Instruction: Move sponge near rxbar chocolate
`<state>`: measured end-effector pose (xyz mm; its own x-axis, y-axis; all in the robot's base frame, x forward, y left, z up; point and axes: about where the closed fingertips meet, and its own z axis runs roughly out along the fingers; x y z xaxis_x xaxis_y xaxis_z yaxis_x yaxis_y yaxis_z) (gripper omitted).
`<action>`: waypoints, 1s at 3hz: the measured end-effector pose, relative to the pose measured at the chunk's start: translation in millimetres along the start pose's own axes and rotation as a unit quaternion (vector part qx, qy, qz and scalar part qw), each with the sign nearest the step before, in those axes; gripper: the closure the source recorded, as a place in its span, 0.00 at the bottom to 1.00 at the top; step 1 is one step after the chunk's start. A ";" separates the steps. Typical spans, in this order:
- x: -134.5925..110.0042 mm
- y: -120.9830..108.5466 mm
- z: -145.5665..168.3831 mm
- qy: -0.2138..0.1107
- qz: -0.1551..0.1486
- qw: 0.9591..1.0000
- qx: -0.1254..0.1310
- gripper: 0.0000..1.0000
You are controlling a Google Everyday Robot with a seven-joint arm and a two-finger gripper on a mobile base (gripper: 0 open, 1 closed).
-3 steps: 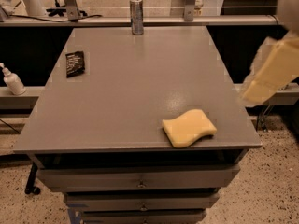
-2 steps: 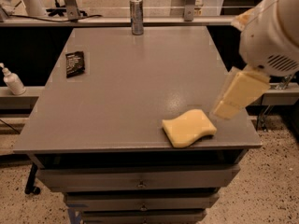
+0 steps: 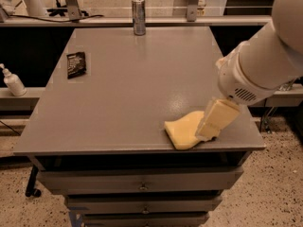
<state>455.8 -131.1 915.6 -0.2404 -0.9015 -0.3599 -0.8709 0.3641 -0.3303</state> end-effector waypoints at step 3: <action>33.0 45.1 49.7 0.004 0.060 0.995 -0.084 0.00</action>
Offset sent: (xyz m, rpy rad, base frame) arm -0.0425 -0.0032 -0.0900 0.1018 0.2414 -0.0544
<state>429.8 -132.8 845.5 -0.3496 -0.8564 -0.3800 -0.8950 0.4252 -0.1348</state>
